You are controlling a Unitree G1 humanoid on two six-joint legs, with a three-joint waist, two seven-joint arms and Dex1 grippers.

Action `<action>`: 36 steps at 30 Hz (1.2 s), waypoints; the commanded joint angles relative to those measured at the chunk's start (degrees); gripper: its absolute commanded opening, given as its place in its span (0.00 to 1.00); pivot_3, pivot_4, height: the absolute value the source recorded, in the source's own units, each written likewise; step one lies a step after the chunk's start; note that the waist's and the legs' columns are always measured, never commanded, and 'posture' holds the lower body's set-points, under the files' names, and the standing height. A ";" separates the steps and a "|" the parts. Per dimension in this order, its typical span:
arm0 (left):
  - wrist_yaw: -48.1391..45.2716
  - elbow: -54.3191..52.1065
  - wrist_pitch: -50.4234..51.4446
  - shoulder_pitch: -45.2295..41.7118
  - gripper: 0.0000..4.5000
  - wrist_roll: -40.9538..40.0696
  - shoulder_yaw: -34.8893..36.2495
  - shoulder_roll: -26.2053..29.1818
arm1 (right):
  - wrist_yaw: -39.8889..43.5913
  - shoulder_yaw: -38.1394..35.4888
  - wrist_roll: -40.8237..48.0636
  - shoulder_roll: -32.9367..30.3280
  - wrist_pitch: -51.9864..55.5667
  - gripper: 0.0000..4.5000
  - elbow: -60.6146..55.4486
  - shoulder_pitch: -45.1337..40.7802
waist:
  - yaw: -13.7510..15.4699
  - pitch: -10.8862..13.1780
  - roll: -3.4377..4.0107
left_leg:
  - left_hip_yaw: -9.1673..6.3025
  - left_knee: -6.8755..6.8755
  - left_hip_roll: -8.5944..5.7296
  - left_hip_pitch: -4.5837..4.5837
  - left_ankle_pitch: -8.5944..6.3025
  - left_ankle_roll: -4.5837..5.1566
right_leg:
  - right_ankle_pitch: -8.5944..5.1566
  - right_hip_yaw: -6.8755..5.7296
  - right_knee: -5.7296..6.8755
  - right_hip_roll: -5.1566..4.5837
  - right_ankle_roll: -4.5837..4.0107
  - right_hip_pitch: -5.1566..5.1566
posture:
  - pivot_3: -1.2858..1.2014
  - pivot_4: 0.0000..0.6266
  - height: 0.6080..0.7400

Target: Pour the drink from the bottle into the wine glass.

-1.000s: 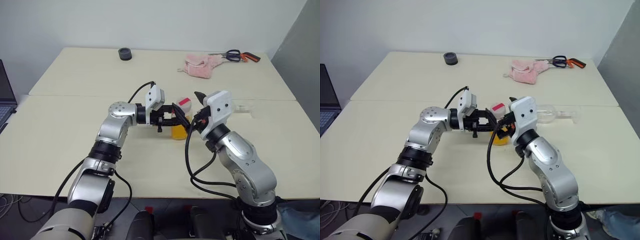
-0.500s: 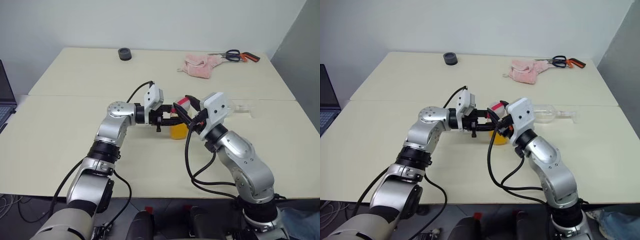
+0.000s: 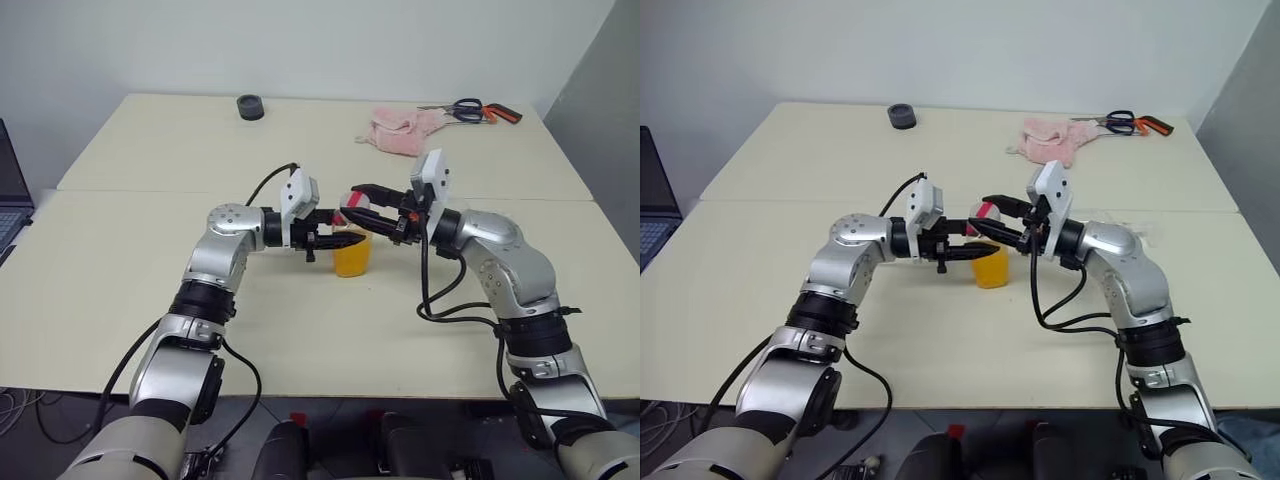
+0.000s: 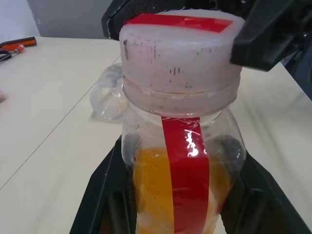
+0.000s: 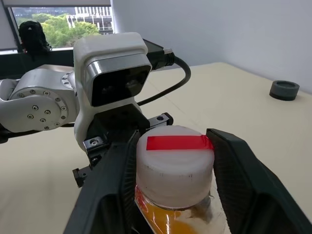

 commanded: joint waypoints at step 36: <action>-2.07 -1.69 -1.97 -2.72 0.38 -0.53 -0.56 -0.44 | -26.94 2.48 -14.05 3.06 0.37 0.96 -25.01 13.29 | 0.02 0.00 0.00 | -0.02 0.03 0.01 0.01 0.00 0.00 | 0.00 0.01 0.07 0.05 0.00 -0.02 | 0.52 0.24 1.00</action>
